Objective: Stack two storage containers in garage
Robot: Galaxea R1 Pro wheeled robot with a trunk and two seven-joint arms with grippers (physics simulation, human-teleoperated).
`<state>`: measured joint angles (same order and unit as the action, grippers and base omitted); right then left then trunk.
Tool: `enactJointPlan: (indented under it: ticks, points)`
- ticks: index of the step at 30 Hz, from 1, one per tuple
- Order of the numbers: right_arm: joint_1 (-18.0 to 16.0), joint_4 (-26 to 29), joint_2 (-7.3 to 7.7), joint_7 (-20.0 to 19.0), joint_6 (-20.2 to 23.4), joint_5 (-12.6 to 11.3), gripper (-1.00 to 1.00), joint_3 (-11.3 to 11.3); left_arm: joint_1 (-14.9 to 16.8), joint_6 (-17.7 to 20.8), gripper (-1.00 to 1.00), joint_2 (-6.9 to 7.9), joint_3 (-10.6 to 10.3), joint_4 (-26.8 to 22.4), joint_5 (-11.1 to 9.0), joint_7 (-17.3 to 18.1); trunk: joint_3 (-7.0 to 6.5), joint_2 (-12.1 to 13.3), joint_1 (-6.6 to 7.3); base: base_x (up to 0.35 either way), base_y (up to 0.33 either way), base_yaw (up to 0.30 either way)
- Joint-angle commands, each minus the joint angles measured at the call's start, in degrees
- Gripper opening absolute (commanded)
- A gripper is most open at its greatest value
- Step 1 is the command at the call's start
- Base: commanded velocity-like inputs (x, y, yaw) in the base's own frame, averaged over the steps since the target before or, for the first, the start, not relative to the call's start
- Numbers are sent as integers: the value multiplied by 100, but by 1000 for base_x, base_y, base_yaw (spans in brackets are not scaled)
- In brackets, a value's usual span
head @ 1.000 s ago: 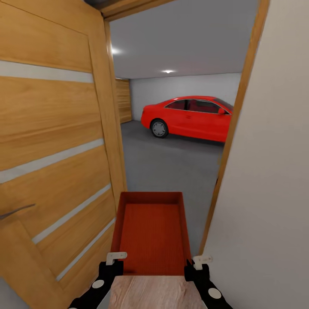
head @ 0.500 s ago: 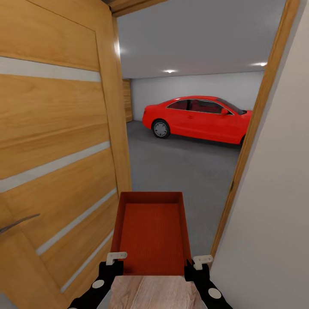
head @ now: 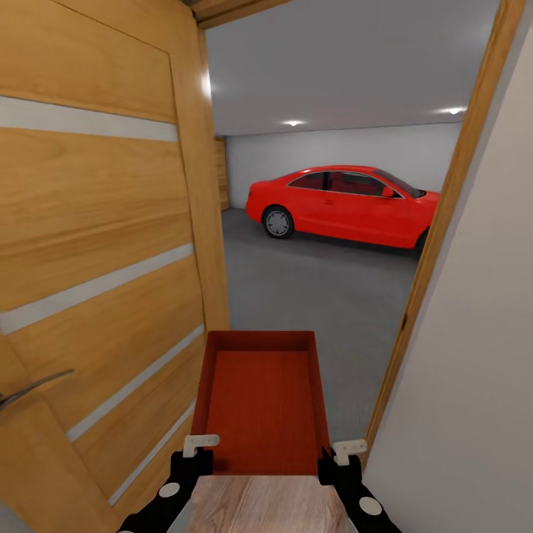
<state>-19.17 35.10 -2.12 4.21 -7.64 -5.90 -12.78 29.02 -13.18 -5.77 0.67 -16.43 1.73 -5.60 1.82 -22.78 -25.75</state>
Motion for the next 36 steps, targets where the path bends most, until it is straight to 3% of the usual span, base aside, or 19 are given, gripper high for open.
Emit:
enactJointPlan:
  ticks: [1, 13, 36]
  points:
    - [-8, 5, 5, -131, -18, -42, -100, -49, 7, -26, -100, 111, 91, -1, 12, -310, 13, -14, -4, 0, 139, 0]
    - [-8, 6, 4, -131, -18, -42, -100, -47, 7, -27, -100, 111, 91, -2, 12, -310, 13, -14, -4, 0, 15, -12]
    - [-8, 5, 7, -131, -17, -42, -100, -46, 7, -27, -100, 111, 91, -5, 12, -310, 13, -14, -4, 0, 0, -231]
